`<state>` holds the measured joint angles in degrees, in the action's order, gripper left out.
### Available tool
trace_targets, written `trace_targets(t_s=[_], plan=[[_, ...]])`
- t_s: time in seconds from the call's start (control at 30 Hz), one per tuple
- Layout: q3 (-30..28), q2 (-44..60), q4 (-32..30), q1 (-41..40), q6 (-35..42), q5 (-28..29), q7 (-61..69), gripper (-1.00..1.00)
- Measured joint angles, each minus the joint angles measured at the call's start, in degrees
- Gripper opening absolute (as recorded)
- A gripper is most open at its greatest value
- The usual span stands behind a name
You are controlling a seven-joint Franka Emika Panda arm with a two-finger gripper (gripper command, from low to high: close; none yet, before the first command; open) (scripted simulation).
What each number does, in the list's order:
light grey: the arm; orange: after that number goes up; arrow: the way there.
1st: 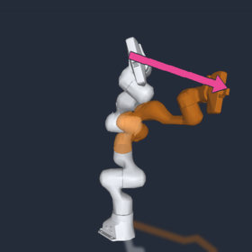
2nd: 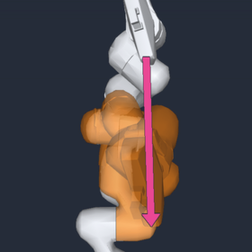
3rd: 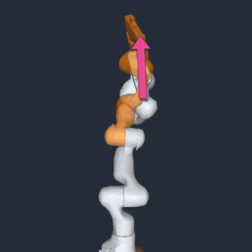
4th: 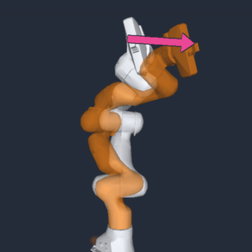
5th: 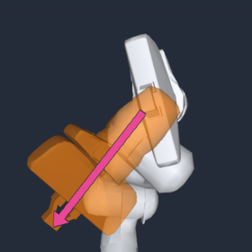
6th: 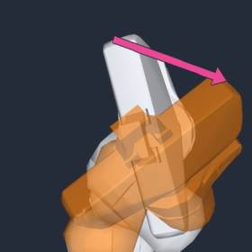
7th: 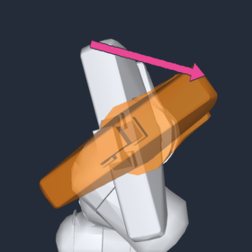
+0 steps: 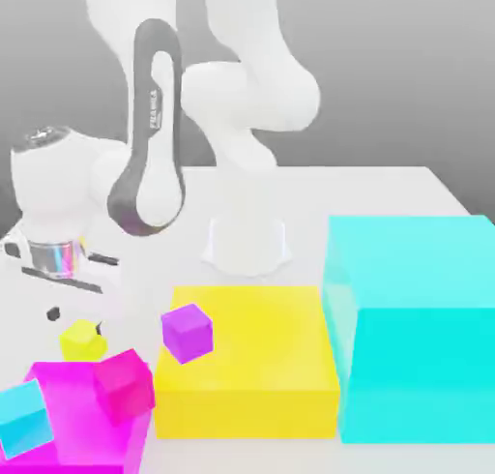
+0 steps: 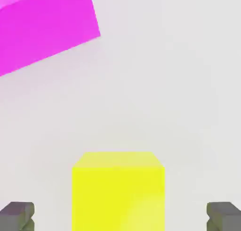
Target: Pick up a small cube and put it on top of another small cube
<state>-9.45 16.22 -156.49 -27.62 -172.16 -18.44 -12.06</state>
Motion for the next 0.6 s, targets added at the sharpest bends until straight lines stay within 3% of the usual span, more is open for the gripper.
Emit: trace_targets(t_s=[0.03,0.27,0.33,0.47,0.6], plan=[[1.65,1.44,0.33,-1.4,-1.15,-1.09,0.84,-1.0],[1.87,1.5,0.34,-1.61,-1.12,-1.1,0.85,-1.0],[-1.68,-1.51,-0.38,1.41,1.25,1.14,-0.91,-1.0],[-7.21,-9.67,-2.26,4.57,7.25,11.29,-8.48,-1.0],[-7.0,-11.15,3.04,5.89,14.07,14.48,-9.96,-1.0]])
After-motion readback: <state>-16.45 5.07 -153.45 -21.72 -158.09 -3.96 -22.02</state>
